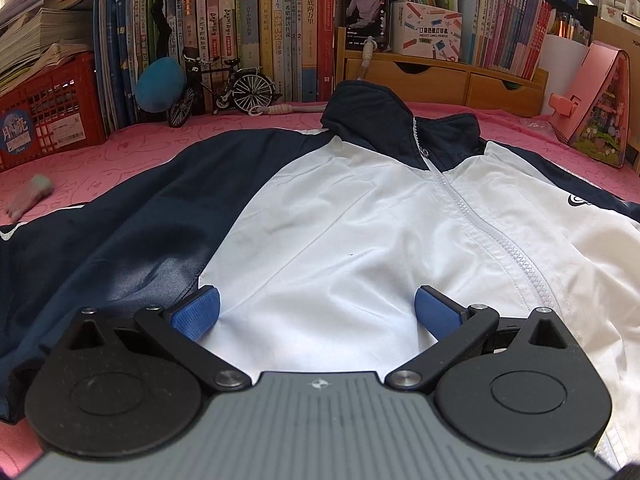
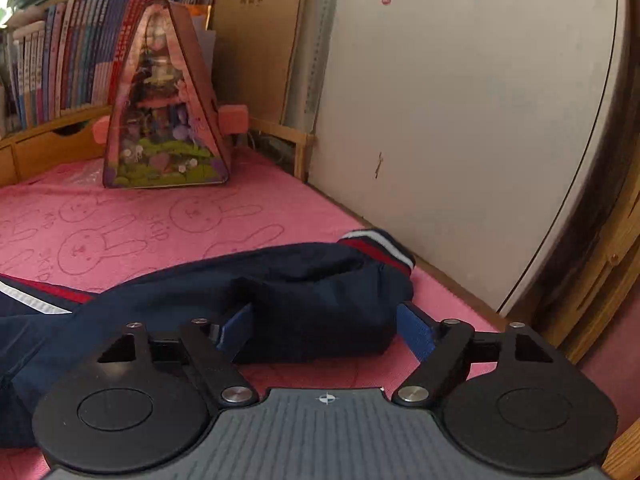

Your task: Fold clothes

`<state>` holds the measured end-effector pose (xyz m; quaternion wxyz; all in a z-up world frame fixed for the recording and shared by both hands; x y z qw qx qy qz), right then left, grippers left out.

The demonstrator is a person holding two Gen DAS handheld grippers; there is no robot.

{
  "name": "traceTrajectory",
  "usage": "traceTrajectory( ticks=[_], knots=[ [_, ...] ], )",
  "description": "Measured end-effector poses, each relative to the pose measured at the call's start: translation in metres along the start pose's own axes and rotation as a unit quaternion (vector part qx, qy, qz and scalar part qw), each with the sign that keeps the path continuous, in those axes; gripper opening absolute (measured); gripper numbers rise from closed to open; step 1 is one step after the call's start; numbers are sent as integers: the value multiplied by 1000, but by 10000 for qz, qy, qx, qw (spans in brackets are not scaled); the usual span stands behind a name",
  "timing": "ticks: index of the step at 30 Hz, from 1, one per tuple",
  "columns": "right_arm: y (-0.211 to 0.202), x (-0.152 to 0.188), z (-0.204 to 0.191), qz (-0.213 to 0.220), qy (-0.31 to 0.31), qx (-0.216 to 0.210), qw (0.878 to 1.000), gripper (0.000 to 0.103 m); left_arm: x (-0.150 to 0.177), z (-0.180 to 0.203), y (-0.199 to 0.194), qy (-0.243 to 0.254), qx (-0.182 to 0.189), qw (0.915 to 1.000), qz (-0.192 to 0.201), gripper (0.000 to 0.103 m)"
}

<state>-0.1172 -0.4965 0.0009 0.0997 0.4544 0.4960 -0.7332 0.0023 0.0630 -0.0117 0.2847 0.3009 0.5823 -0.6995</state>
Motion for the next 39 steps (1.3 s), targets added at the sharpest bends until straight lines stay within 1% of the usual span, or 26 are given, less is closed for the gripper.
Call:
traceTrajectory(
  ticks=[1,3,5,7,8,9,11,13,15,18,19,20,22,25,26,27,29,30,31,33,34,35,36,37,38,39],
  knots=[
    [2,3,2,-127,456,-208,9987,91,0,0,0,0,0,10000,0,103],
    [5,9,7,-385,1358,-592,9882,91,0,0,0,5,-3,10000,-1,103],
    [2,7,-7,-388,1531,-533,9860,92,0,0,0,8,-4,10000,-1,103],
    [0,-5,-31,-256,1177,-150,9926,101,0,0,0,9,-2,10000,-1,103],
    [-1,-10,-44,-186,984,50,9950,103,0,0,0,9,-2,10000,-1,103],
    [-2,-15,-56,-60,875,372,9955,103,0,0,0,9,-2,10000,-1,103],
    [-3,-23,-77,143,796,954,9922,103,0,0,0,9,-3,10000,0,103],
    [1,-34,-91,152,986,1319,9862,103,0,0,0,9,-3,10000,0,103],
    [5,-40,-101,129,1143,1570,9809,103,0,0,0,9,-2,10000,0,103],
    [6,-44,-115,541,828,1543,9831,103,0,0,0,10,-1,10000,0,103],
    [14,-46,-118,482,640,1524,9851,103,0,0,0,10,-2,10000,0,103],
    [26,-49,-117,230,567,1582,9855,103,0,0,0,9,-2,10000,0,103],
    [49,-52,-108,-254,661,1807,9810,103,0,0,0,9,-3,10000,0,103],
    [78,-53,-92,-721,703,2136,9717,103,0,0,0,9,-3,10000,0,103],
    [86,-51,-88,-850,687,2081,9720,102,0,0,0,8,-3,10000,0,103],
    [94,-47,-84,-972,692,1888,9747,91,0,0,0,8,-3,10000,0,103],
    [96,-43,-76,-838,832,1417,9828,58,0,0,0,8,-3,10000,1,103],
    [94,-44,-74,-819,831,1307,9845,32,0,0,0,7,-3,10000,1,103],
    [90,-49,-73,-758,797,1123,9876,19,0,-1,0,7,-2,10000,1,103],
    [71,-64,-68,-194,811,378,9958,10,0,-1,0,7,-2,10000,2,103],
    [53,-66,-60,369,865,46,9956,8,0,0,0,7,-4,10000,2,103],
    [32,-68,-51,966,920,-279,9907,8,0,0,0,8,-6,10000,2,103],
    [12,-70,-41,1558,972,-604,9811,8,0,0,0,7,-5,10000,2,103],
    [-8,-72,-32,2143,1019,-925,9670,8,0,0,0,7,-5,10000,3,103],
    [-29,-73,-22,2717,1061,-1242,9484,9,0,0,0,9,-5,10000,3,103],
    [-50,-75,-13,3279,1098,-1554,9253,11,0,0,0,10,-5,10000,3,103]
  ],
)
Point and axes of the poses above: each gripper's, at about its wrist camera, not at the fingertips, and y roughly the way its jaws point, z to its right, x to its underside, the point moved 1 cm from there along y, roughly the way its jaws point, and after that the axes turned 10 degrees about -y, right-handed, at the moved point
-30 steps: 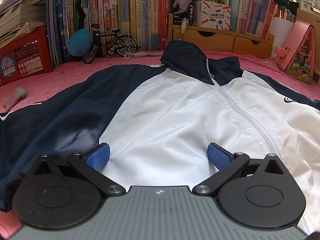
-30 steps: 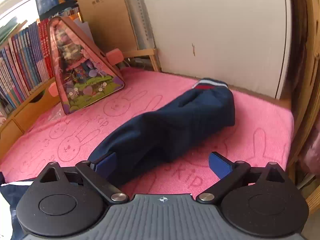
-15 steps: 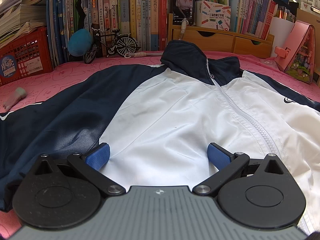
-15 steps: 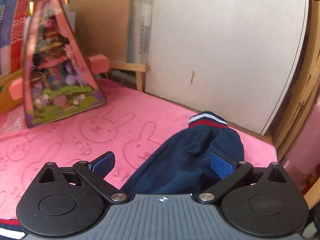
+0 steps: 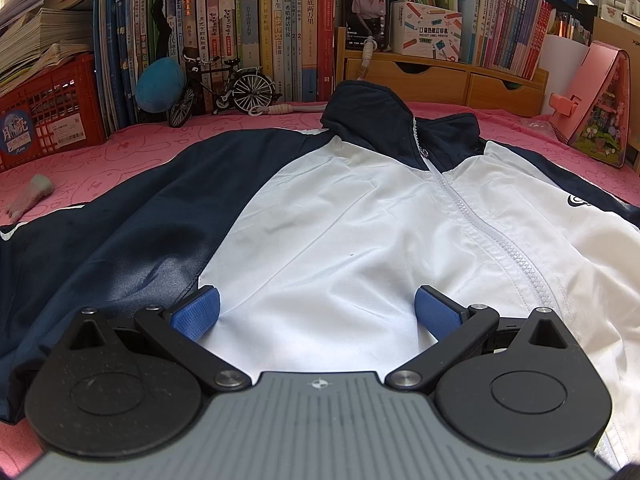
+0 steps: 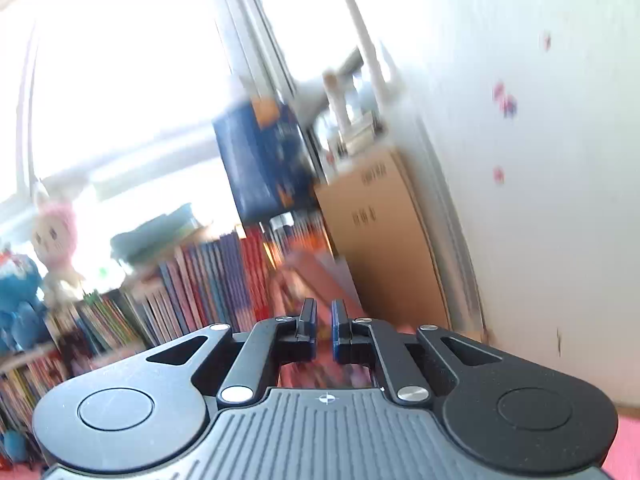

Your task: Fold clothes

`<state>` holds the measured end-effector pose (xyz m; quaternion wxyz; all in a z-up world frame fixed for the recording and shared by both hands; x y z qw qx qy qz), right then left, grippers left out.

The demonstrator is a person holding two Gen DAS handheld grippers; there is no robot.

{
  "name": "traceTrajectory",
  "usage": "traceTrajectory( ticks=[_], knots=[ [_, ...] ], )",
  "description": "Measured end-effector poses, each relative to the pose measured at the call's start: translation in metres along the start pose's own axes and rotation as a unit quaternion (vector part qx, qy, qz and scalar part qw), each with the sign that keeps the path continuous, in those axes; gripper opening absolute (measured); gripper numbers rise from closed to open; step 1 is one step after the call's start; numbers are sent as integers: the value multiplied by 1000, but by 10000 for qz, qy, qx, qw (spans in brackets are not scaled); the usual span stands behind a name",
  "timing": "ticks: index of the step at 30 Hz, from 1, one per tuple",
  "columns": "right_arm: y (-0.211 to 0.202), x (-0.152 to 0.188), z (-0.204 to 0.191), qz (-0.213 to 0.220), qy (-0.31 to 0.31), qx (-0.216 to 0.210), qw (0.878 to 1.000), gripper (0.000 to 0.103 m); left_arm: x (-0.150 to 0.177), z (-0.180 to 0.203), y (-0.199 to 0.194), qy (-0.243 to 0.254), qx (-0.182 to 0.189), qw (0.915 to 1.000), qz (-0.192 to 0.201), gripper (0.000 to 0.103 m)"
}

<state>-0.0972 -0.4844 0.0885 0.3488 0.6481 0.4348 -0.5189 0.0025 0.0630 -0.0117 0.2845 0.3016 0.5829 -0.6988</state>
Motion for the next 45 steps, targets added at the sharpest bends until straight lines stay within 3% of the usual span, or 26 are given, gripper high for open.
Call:
traceTrajectory(
  ticks=[2,3,5,6,7,10,11,14,18,20,22,24,25,28,30,31,32,34,35,38,39,40,42,44,45],
  knots=[
    [6,0,18,-550,180,613,9964,18,0,0,0,0,2,10000,0,103],
    [15,7,25,-1135,229,954,9887,27,0,0,0,0,3,10000,0,103],
    [30,33,28,-2207,123,1191,9680,50,0,0,0,4,0,10000,-1,103],
    [35,47,21,-2464,19,1206,9616,64,0,0,0,6,-2,10000,-1,103],
    [39,61,14,-2686,-91,1209,9556,69,0,0,0,7,-5,10000,-1,103],
    [59,94,-33,-2902,-715,1360,9446,100,0,1,0,6,-7,10000,0,103],
    [65,104,-49,-2965,-926,1410,9400,102,0,1,0,6,-6,10000,0,103],
    [98,136,-85,-3255,-1562,1701,9169,103,0,1,0,5,-6,10000,1,103],
    [123,162,-65,-3614,-1602,2948,8700,101,0,1,0,2,-4,10000,3,103],
    [119,164,-43,-3659,-1378,3105,8664,96,0,0,0,2,-4,10000,3,103],
    [110,157,-23,-3636,-999,2850,8813,77,0,0,0,2,-3,10000,3,103],
    [106,146,-11,-3700,-728,2683,8865,30,0,0,0,3,-3,10000,3,103],
    [107,140,-9,-3737,-665,2672,8857,18,0,0,0,2,-2,10000,4,103],
    [108,115,-11,-3558,-277,2175,9085,13,0,0,0,-2,-1,10000,4,103],
    [100,85,-15,-2932,271,1236,9476,12,0,0,0,-1,0,10000,5,103],
    [90,70,-11,-2415,722,510,9664,12,0,0,0,-1,1,10000,5,103],
    [79,56,-7,-1850,1187,-252,9752,12,0,0,0,0,1,10000,5,103],
    [53,37,9,-757,1866,-1181,9724,12,0,0,0,1,1,10000,5,103],
    [45,33,18,-490,1991,-1278,9704,13,0,0,0,2,1,10000,5,103],
    [41,37,48,-752,1646,-332,9829,21,0,0,0,1,1,10000,6,103],
    [45,48,58,-1250,1309,245,9832,21,0,0,0,2,0,10000,6,103],
    [49,61,69,-1791,935,853,9757,25,0,0,0,3,1,10000,6,103],
    [53,88,86,-2796,62,1990,9392,26,0,0,0,4,2,10000,6,103],
    [46,111,91,-3221,-617,2549,9097,26,0,0,0,7,0,10000,6,103],
    [39,117,91,-3303,-783,2600,9040,34,0,0,0,11,-1,10000,6,103]
  ],
)
Point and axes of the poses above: each gripper's, at about its wrist camera, not at the fingertips, and y roughly the way its jaws point, z to its right, x to its underside, the point moved 1 cm from there along y, roughly the way its jaws point, and after that the axes turned 10 degrees about -y, right-handed, at the moved point
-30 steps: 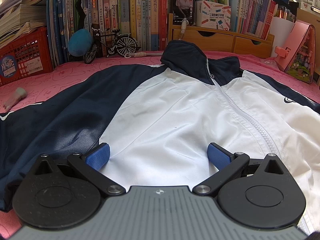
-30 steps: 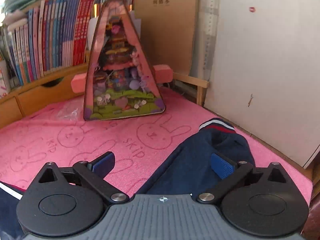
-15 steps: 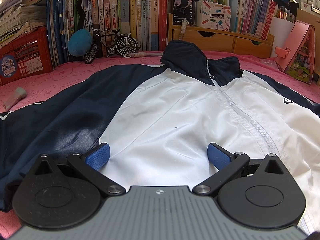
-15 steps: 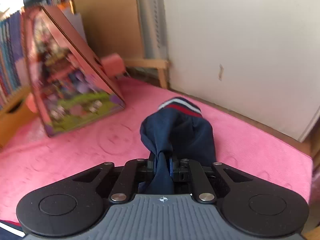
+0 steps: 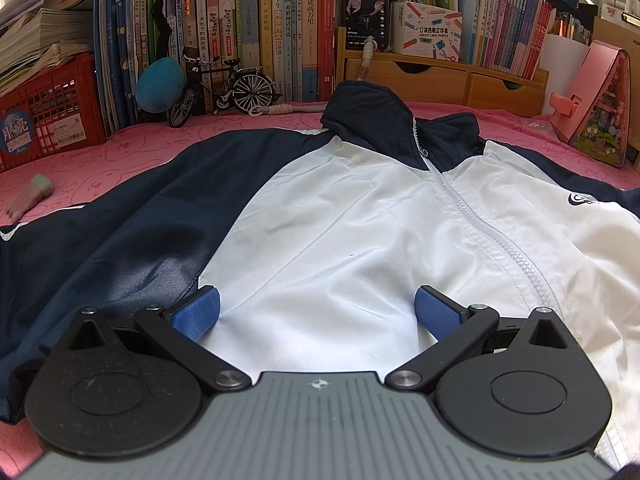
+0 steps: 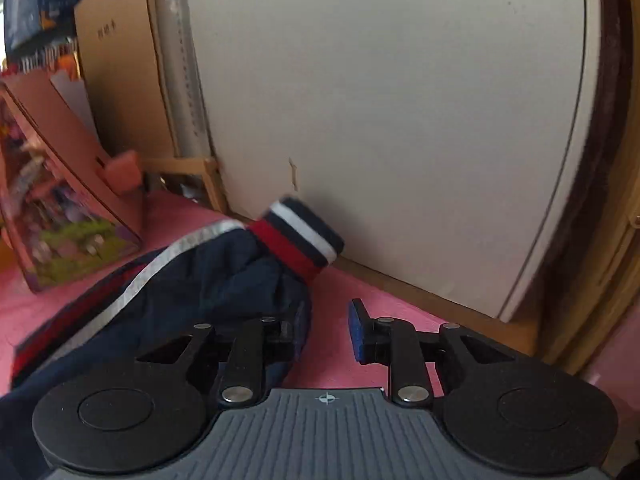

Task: Fold clothes
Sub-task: 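Release the sleeve and smooth the jacket front with the right tool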

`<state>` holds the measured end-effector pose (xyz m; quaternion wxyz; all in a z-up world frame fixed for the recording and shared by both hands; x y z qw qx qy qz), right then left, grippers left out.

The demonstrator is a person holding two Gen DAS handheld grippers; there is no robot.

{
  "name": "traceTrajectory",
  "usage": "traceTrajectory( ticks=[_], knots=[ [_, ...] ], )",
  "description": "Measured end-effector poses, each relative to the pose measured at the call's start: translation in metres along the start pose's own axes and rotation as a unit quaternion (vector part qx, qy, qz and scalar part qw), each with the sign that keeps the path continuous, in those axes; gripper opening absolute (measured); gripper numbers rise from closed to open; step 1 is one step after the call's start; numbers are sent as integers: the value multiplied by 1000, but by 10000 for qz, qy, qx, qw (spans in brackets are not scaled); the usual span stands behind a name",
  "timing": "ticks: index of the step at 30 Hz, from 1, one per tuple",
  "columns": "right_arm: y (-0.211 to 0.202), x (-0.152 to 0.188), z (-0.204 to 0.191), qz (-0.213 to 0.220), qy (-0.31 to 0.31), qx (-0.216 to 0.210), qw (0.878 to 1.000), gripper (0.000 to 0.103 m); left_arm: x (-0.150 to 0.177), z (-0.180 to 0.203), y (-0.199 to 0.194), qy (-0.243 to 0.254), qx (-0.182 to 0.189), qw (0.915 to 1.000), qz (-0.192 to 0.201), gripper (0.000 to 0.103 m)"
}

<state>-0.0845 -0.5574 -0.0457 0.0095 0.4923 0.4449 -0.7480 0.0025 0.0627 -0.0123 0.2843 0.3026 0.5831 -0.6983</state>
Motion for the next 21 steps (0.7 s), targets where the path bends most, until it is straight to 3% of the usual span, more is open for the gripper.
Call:
traceTrajectory(
  ticks=[1,3,5,7,9,11,13,15,17,19,21],
  knots=[
    [-2,9,0,-40,-144,75,9999,46,0,0,0,2,-1,10000,0,103],
    [-23,18,-6,93,-238,-142,9996,50,0,0,0,4,-4,10000,0,103],
    [-52,14,-28,409,-500,-803,9947,50,0,1,0,1,-10,10000,2,103],
    [-83,10,-58,642,-854,-1684,9799,51,0,1,0,2,-17,10000,5,103],
    [-114,10,-100,687,-1360,-2843,9466,57,0,1,0,2,-21,10000,7,103],
    [-141,14,-149,602,-1898,-3859,9008,59,0,1,0,1,-23,10000,8,103],
    [-163,30,-203,325,-2389,-4345,8678,59,0,1,0,1,-22,10000,9,103],
    [-177,47,-251,57,-2865,-4555,8429,58,0,1,0,3,-22,10000,9,103],
    [-181,61,-283,-61,-3216,-4253,8460,58,0,0,0,2,-19,10000,10,103],
    [-166,63,-308,-96,-3313,-3821,8626,50,0,0,0,1,-20,10000,11,103],
    [-153,56,-322,294,-3449,-3420,8736,49,1,0,0,2,-22,10000,11,103]
  ],
)
Point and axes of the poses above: each gripper's, at about its wrist camera, not at the fingertips, and y roughly the way its jaws point, z to its right, x to its underside, the point moved 1 cm from there along y, roughly the way its jaws point, and after that the axes turned 10 degrees about -y, right-handed, at the moved point
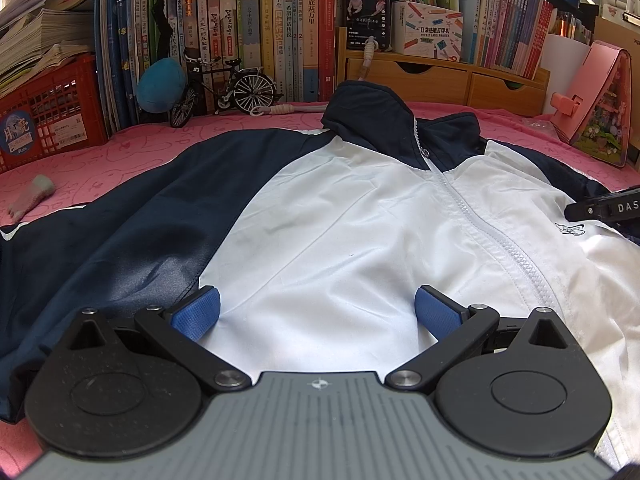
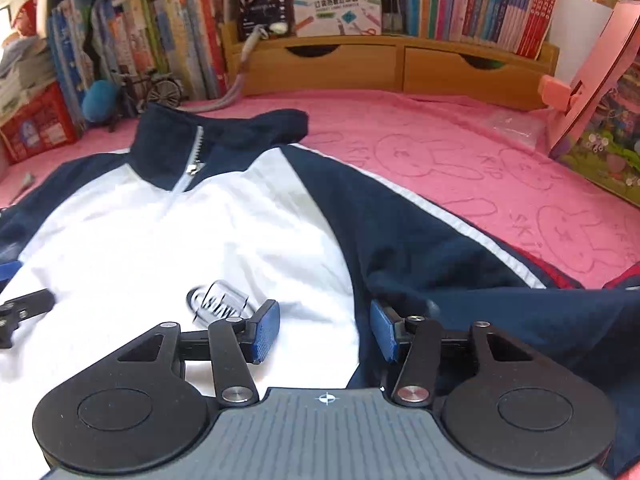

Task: Fold clothes
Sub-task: 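Release the sleeve and smooth the jacket front with the right tool, then grasp the navy sleeve near its striped cuff with the left tool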

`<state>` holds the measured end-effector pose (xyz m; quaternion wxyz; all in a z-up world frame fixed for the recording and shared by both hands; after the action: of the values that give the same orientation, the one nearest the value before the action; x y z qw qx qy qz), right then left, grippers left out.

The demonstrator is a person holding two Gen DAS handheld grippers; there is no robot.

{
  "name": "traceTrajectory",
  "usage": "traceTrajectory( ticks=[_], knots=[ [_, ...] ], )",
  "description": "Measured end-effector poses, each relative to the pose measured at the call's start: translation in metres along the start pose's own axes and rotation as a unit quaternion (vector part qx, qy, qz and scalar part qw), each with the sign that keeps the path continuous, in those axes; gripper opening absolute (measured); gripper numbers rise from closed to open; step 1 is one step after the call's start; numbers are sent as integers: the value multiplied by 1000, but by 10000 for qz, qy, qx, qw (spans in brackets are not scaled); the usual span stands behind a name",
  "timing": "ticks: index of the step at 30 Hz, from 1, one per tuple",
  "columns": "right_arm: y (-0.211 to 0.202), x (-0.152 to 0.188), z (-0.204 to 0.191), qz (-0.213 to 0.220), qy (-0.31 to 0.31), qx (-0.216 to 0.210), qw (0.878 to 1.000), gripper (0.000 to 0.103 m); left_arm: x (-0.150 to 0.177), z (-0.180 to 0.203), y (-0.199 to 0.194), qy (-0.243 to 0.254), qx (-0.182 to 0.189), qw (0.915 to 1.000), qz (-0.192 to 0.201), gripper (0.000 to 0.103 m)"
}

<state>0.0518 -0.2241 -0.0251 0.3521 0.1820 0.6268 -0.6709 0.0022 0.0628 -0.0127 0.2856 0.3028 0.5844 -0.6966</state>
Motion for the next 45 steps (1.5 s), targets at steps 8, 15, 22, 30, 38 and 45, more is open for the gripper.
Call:
traceTrajectory(
  ticks=[8,15,22,30,38,45],
  knots=[
    [55,-67,35,-495,238,1446,9880,66,0,-1,0,-4,2,10000,0,103],
    [-28,-66,-34,307,-623,258,9973,75,0,0,0,-10,1,10000,2,103],
    [-36,-35,-134,-14,-1274,-956,9872,76,0,1,0,-23,11,10000,8,103],
    [6,-35,-119,456,-505,-589,9959,103,0,1,-1,-21,10,10000,10,103],
    [13,-36,-113,563,-341,-513,9965,103,-1,1,-2,-69,-79,9999,-7,103],
    [14,-37,-114,560,-324,-501,9966,103,-16,-53,-69,-801,-240,9945,637,103]
  ],
)
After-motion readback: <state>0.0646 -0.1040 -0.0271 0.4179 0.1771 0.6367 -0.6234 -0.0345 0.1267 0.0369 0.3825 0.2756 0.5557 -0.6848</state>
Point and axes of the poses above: each gripper's, at about its wrist camera, not at the fingertips, and y roughly the way its jaws point, z to its right, x to its underside, the point moved 1 cm from there along y, roughly the way its jaws point, and after that the axes turned 10 degrees about -y, right-handed, at the moved point
